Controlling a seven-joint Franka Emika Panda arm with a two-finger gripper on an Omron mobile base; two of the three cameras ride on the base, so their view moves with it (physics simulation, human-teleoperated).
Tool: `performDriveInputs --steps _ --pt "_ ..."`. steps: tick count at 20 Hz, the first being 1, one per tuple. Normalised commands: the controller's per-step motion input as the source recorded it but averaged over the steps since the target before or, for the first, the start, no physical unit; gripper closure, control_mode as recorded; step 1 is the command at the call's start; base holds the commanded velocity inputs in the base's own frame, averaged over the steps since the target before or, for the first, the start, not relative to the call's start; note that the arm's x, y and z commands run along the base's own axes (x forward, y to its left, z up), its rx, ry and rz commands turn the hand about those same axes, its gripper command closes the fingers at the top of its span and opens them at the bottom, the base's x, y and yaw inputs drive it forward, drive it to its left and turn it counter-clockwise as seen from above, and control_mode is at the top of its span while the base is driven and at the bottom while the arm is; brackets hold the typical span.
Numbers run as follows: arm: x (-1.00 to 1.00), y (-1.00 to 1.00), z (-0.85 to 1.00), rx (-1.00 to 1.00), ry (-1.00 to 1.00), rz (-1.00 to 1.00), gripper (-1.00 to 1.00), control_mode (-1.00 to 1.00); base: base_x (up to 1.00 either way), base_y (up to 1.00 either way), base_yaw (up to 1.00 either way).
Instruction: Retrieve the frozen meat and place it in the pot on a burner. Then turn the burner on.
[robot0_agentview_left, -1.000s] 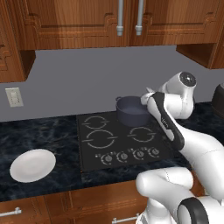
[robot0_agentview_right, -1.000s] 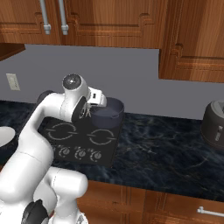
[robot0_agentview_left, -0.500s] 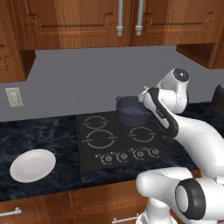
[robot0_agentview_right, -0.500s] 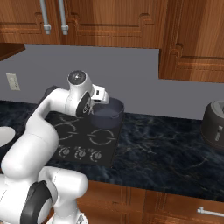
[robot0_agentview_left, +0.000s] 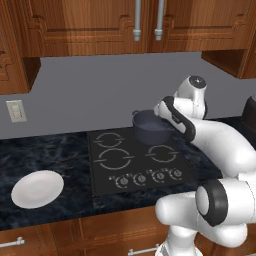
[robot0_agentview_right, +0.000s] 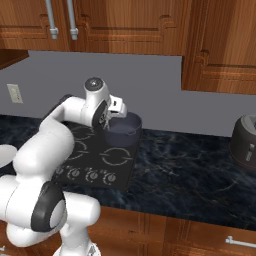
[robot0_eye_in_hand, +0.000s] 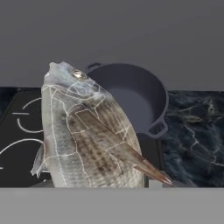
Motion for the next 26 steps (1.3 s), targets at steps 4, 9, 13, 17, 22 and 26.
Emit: performDriveInputs --steps 4,9,13,17,22,26 --pt "0.38 -0.06 -0.05 0.00 0.09 0.00 1.00 -1.00 0.00 0.00 0.00" --pt "0.31 -0.04 -0.17 0.00 0.11 0.00 1.00 -1.00 0.00 0.00 0.00" --pt "0.29 -0.02 -0.25 0.00 0.08 0.00 1.00 -1.00 0.00 0.00 0.00" --pt "0.24 0.00 -0.17 0.00 0.00 0.00 1.00 -1.00 0.00 0.00 0.00" --pt "0.23 0.00 -0.18 0.00 0.01 0.00 1.00 -1.00 0.00 0.00 0.00" --pt "0.09 0.00 -0.31 0.00 0.05 0.00 1.00 -1.00 0.00 0.00 0.00"
